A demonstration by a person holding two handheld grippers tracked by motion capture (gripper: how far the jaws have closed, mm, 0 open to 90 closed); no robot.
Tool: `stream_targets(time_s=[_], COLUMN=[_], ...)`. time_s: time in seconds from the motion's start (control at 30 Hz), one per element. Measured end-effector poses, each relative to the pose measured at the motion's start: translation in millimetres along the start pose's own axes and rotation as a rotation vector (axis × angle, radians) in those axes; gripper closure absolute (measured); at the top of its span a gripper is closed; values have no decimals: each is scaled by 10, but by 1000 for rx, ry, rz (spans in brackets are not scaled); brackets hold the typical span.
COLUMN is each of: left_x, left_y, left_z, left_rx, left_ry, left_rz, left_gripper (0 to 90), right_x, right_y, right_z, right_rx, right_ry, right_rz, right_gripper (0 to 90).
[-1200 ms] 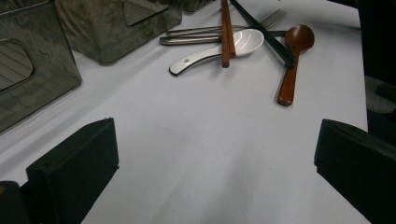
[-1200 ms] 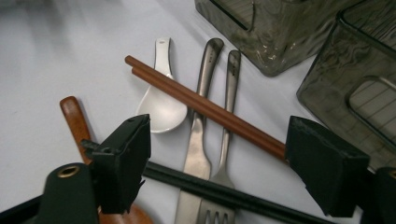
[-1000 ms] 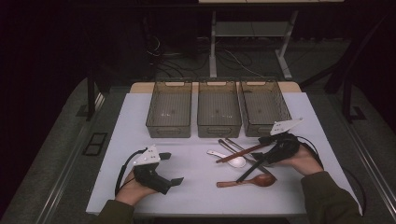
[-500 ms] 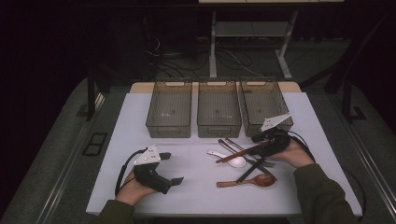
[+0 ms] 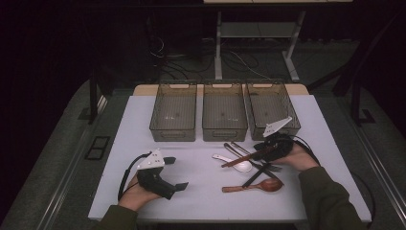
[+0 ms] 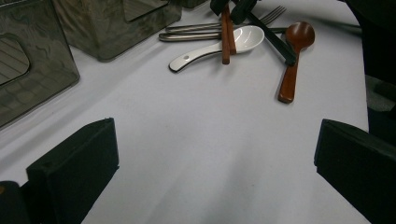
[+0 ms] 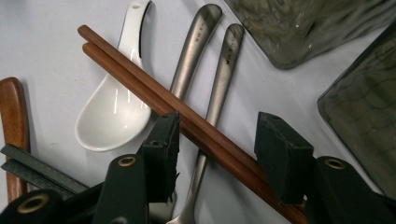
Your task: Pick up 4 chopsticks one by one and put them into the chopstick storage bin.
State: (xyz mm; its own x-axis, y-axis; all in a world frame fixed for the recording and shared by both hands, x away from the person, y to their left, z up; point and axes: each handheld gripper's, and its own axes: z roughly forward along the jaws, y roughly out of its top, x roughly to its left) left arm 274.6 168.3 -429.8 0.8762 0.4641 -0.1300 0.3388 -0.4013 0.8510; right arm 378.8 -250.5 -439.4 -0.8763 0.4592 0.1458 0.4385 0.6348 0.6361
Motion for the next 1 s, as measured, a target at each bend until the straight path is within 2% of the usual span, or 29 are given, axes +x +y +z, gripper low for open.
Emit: stream_targets(time_s=[0.13, 0.53, 1.0], left_x=[0, -3, 0], left_y=[0, -2, 0], left_z=[-2, 4, -2], left_rx=[1, -2, 3], left_ry=[1, 2, 3], left_rz=[1, 0, 2], left_gripper=[0, 0, 0], right_x=[4, 18, 15], right_y=[2, 3, 4], right_z=[-5, -8, -17], right_rx=[-2, -4, -9], right_ry=[0, -2, -2], right_rz=[-7, -19, -10], right_gripper=[554, 591, 663])
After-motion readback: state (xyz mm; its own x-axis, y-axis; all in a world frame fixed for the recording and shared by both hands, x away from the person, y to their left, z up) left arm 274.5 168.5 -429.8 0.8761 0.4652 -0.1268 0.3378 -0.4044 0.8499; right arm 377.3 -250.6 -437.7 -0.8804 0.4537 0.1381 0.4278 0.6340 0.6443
